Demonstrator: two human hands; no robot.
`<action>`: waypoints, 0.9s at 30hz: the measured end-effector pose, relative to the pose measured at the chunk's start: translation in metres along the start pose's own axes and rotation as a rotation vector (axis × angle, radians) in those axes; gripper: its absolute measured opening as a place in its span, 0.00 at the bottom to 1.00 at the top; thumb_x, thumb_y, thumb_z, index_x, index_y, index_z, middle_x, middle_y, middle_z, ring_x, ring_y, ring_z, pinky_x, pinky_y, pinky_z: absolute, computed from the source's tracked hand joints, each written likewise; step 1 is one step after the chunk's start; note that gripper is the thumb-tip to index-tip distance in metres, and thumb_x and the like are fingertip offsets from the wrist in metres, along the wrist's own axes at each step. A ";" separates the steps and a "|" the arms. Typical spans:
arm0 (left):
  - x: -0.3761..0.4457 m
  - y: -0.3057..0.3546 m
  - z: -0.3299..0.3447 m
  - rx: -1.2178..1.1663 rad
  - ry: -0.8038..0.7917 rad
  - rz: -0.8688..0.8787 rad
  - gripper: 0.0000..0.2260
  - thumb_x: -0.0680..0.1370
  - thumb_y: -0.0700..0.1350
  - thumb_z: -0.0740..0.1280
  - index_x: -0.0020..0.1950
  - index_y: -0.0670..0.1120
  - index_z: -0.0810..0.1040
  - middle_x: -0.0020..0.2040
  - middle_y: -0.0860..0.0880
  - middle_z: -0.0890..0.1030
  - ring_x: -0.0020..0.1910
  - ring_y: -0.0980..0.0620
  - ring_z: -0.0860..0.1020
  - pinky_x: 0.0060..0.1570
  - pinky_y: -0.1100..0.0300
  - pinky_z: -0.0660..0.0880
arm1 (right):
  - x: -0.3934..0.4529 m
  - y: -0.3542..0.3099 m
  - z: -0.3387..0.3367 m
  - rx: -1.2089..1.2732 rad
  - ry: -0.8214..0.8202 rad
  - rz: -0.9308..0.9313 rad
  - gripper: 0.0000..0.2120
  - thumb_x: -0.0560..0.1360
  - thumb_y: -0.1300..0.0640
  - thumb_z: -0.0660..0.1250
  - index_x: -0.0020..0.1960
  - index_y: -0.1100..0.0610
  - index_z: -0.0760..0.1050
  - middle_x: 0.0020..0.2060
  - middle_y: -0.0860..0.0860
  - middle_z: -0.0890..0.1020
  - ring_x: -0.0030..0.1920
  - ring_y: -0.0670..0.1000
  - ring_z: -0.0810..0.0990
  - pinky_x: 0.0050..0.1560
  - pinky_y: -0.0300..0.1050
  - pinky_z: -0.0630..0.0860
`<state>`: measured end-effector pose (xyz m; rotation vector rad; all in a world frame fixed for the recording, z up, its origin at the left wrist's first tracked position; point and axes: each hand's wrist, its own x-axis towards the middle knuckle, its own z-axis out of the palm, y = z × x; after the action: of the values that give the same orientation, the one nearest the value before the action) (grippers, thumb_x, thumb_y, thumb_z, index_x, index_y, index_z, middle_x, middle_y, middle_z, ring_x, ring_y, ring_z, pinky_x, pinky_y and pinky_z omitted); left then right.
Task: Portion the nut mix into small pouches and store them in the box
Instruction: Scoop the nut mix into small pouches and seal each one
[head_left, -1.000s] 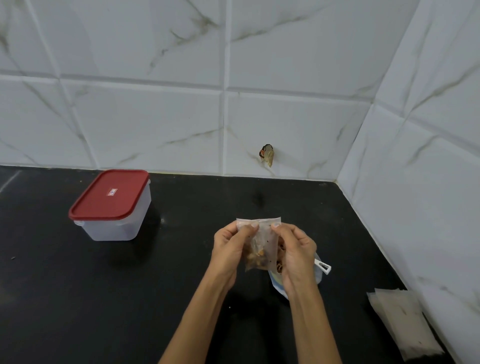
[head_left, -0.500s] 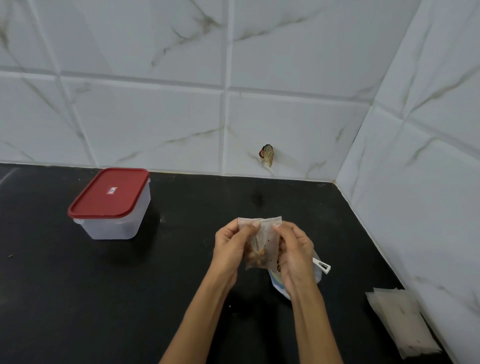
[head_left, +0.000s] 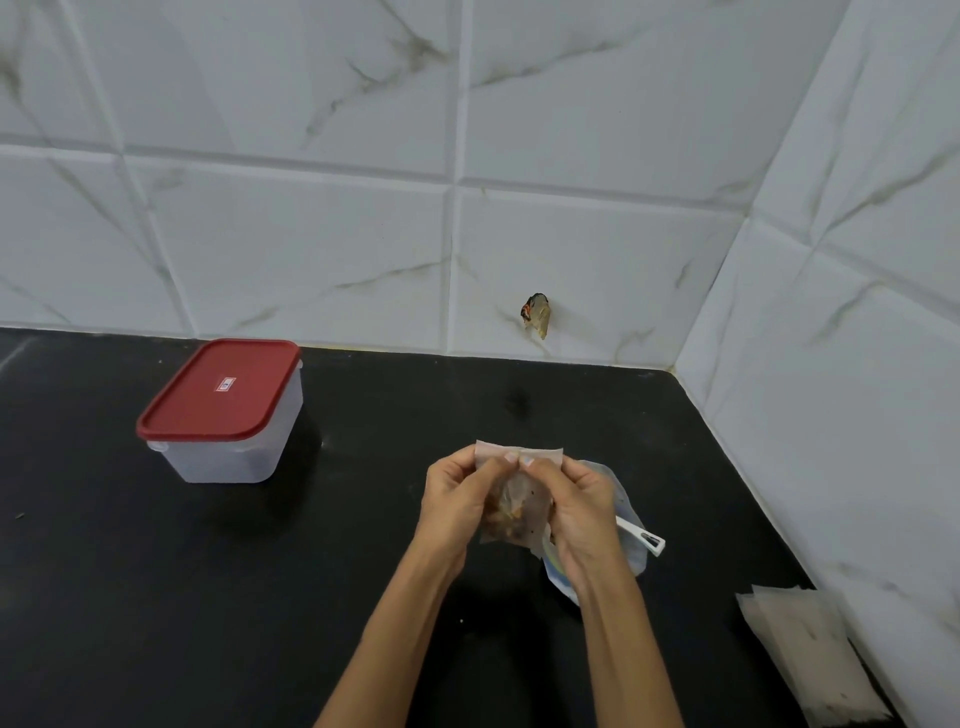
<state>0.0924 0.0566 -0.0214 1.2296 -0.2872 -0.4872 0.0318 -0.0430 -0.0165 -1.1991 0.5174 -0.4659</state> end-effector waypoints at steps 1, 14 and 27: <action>0.000 0.000 -0.002 0.012 0.014 0.001 0.06 0.77 0.39 0.67 0.45 0.37 0.82 0.38 0.45 0.83 0.37 0.53 0.82 0.33 0.62 0.77 | 0.001 0.000 0.001 -0.032 0.006 -0.006 0.04 0.72 0.63 0.70 0.41 0.60 0.84 0.42 0.61 0.84 0.50 0.61 0.82 0.54 0.58 0.79; 0.005 0.007 -0.052 0.143 0.118 0.067 0.06 0.77 0.37 0.66 0.45 0.39 0.84 0.40 0.44 0.84 0.39 0.51 0.83 0.37 0.62 0.78 | 0.007 0.013 0.035 -0.178 -0.011 -0.121 0.05 0.70 0.65 0.72 0.37 0.59 0.83 0.34 0.55 0.84 0.38 0.49 0.83 0.42 0.41 0.79; 0.040 0.023 -0.124 0.079 0.233 -0.068 0.06 0.75 0.38 0.69 0.41 0.42 0.84 0.42 0.44 0.85 0.44 0.47 0.83 0.46 0.50 0.80 | 0.043 0.043 0.096 -0.118 0.059 0.025 0.03 0.70 0.65 0.72 0.38 0.62 0.82 0.34 0.55 0.85 0.38 0.49 0.83 0.41 0.41 0.79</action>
<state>0.1892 0.1453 -0.0408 1.3631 -0.0671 -0.3893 0.1268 0.0164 -0.0368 -1.2932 0.6164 -0.4554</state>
